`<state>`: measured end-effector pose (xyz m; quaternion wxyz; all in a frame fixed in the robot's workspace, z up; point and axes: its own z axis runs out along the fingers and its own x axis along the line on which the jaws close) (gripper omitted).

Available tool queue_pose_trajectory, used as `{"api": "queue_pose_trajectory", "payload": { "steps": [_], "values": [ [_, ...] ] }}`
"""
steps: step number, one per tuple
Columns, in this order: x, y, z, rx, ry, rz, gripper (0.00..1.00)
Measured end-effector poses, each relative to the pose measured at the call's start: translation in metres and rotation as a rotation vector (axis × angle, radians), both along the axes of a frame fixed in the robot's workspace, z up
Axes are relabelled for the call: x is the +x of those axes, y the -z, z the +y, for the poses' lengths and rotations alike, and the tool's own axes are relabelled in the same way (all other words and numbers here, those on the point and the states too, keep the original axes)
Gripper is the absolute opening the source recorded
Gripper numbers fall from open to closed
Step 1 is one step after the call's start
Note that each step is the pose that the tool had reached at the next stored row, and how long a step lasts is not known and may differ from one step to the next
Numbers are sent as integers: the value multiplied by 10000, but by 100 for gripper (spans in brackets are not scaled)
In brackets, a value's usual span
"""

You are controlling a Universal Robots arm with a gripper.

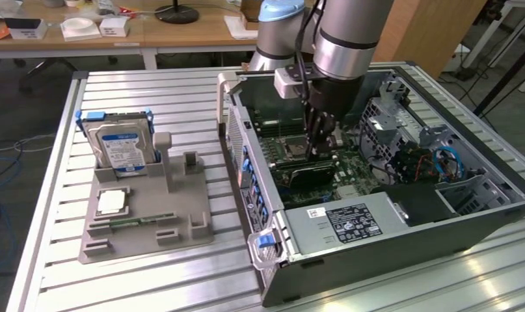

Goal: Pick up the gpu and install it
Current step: 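Press down on the gpu until it lock into place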

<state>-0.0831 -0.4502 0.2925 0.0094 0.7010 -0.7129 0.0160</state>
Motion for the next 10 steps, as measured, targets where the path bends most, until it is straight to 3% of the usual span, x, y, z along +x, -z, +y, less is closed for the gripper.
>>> {"api": "queue_pose_trajectory", "payload": {
  "steps": [10],
  "values": [
    [0, 0, 0, 0, 0, 0, 11]
  ]
}}
